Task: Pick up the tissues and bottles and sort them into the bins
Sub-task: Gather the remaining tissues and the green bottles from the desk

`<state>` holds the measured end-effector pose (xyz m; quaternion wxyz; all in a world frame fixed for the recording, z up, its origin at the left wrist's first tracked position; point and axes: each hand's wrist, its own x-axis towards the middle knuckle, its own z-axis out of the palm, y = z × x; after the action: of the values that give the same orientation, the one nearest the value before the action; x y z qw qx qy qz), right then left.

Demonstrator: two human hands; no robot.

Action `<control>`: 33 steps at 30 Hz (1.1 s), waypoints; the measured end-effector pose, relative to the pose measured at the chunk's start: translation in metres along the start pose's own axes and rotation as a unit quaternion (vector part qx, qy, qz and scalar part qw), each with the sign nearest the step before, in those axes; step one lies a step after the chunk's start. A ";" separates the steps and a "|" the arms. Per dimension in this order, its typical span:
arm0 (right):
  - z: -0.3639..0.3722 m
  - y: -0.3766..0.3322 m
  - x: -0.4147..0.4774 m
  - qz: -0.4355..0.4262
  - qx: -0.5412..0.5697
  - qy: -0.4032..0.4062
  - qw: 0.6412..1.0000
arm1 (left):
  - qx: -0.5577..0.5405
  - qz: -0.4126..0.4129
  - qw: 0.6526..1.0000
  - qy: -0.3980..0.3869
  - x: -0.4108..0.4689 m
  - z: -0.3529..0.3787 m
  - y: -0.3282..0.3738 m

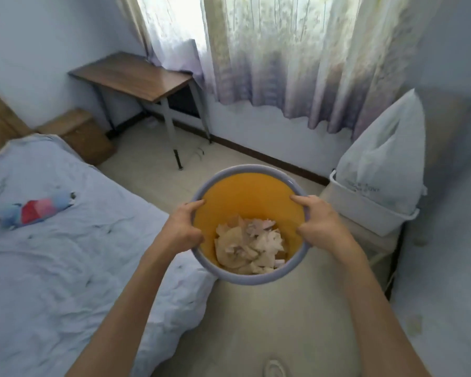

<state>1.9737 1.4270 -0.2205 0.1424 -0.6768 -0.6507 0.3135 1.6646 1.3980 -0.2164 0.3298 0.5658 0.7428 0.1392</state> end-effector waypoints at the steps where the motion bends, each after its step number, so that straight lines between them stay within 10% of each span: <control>1: -0.014 -0.017 -0.014 -0.009 0.016 -0.004 1.000 | -0.011 -0.006 1.000 0.008 -0.020 -0.022 0.007; 14: 0.000 -0.117 -0.157 -0.100 0.167 -0.126 0.973 | -0.079 -0.121 0.977 0.159 -0.263 -0.105 -0.037; 33: 0.204 -0.320 -0.346 -0.412 -0.053 -0.351 0.839 | -0.156 -0.364 0.831 0.391 -0.586 -0.107 -0.244</control>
<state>1.6106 1.0838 -0.1015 -0.0158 -0.1973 -0.8914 0.4077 1.4960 0.7906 -0.0839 0.1223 0.0940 0.9301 0.3332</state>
